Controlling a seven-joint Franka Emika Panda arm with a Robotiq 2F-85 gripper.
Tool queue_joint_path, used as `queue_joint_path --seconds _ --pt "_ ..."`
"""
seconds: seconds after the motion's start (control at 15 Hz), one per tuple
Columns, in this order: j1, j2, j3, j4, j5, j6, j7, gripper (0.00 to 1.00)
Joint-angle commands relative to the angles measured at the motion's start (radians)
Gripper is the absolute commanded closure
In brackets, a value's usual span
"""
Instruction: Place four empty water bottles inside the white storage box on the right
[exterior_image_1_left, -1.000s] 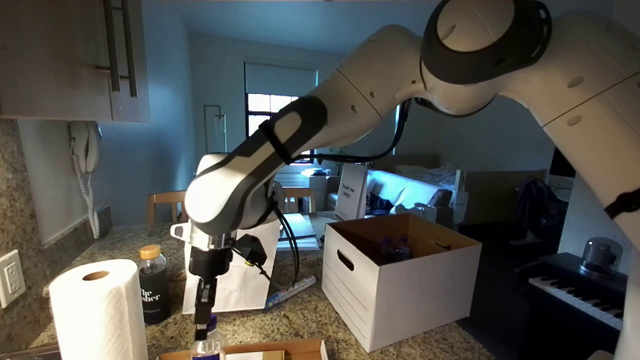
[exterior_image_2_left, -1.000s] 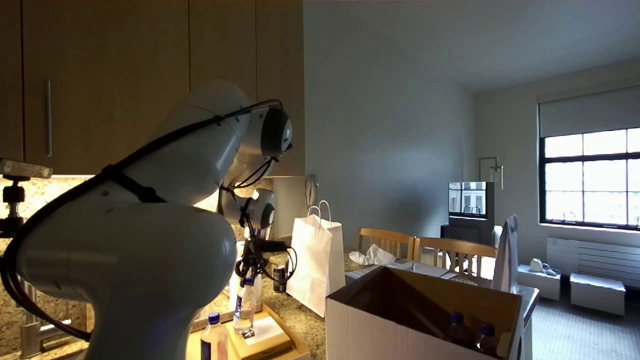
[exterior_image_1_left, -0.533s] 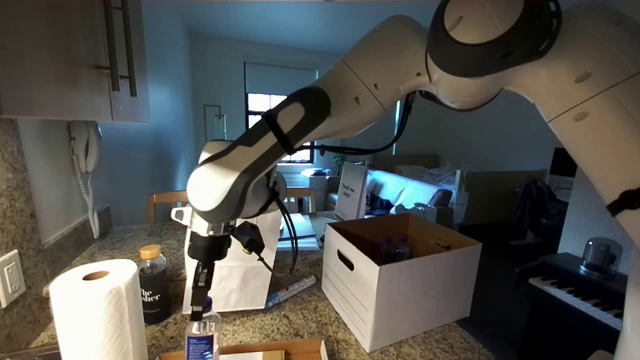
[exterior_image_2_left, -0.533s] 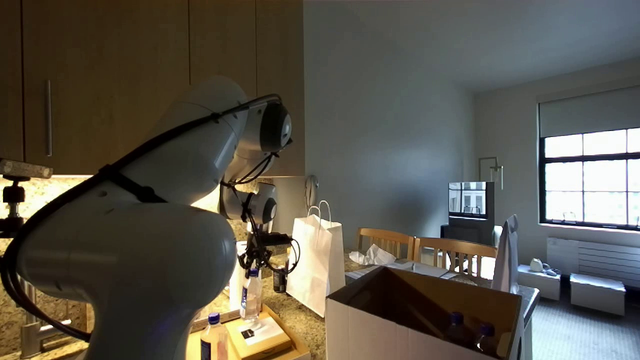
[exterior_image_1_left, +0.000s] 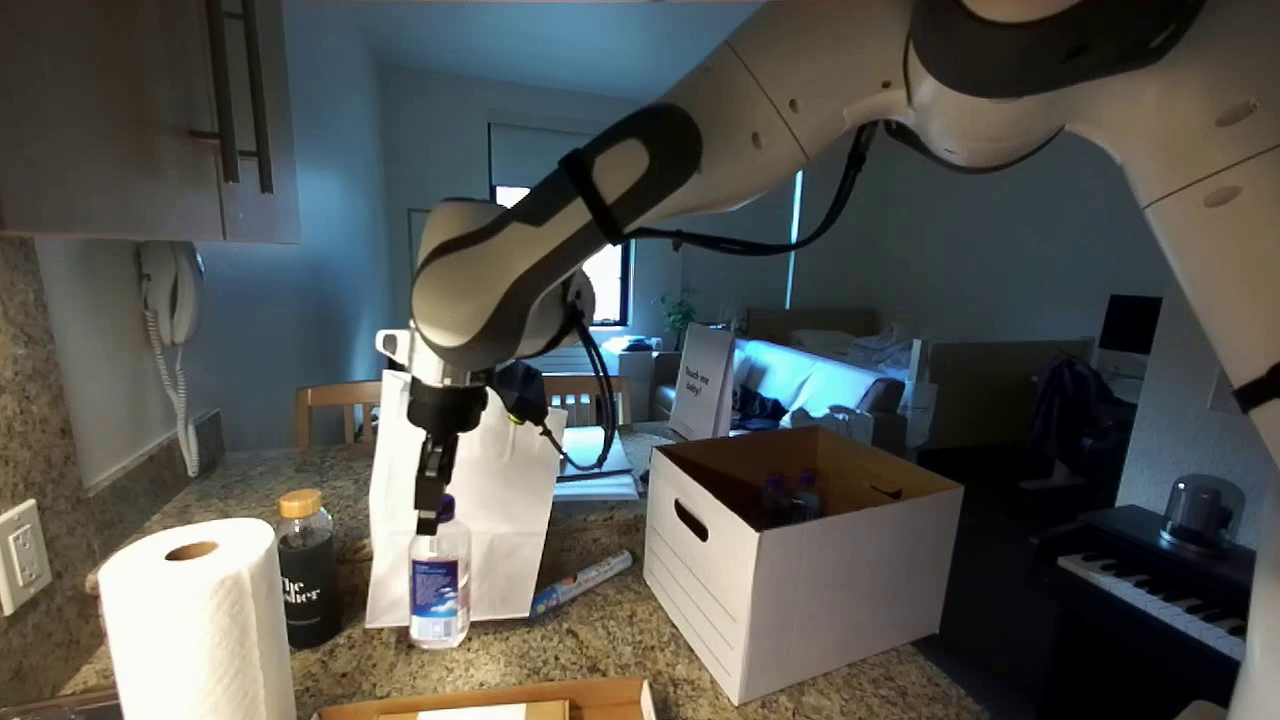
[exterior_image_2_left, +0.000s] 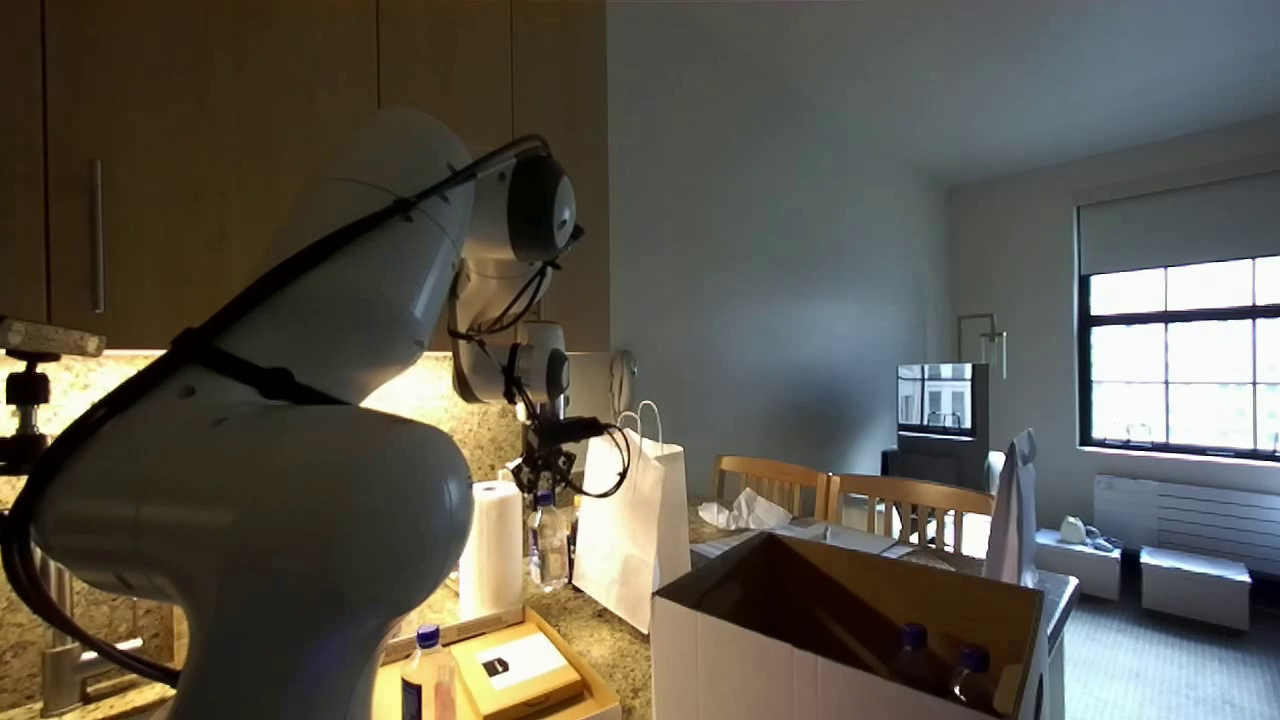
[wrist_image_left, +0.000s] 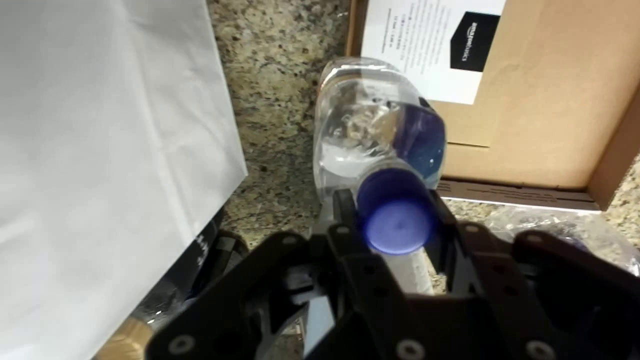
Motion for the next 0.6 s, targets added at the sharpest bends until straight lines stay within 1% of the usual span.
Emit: queue_joint_path --seconds 0.0,0.27,0.53 --pt "-0.043 -0.165 -0.008 -0.045 -0.002 -0.062 0.048 0.88" --pt "-0.105 -0.297 -0.032 -0.02 0.035 -0.135 0.056 0.88" --pt "-0.184 -0.389 -0.076 0.035 0.18 -0.189 0.029 0.88"
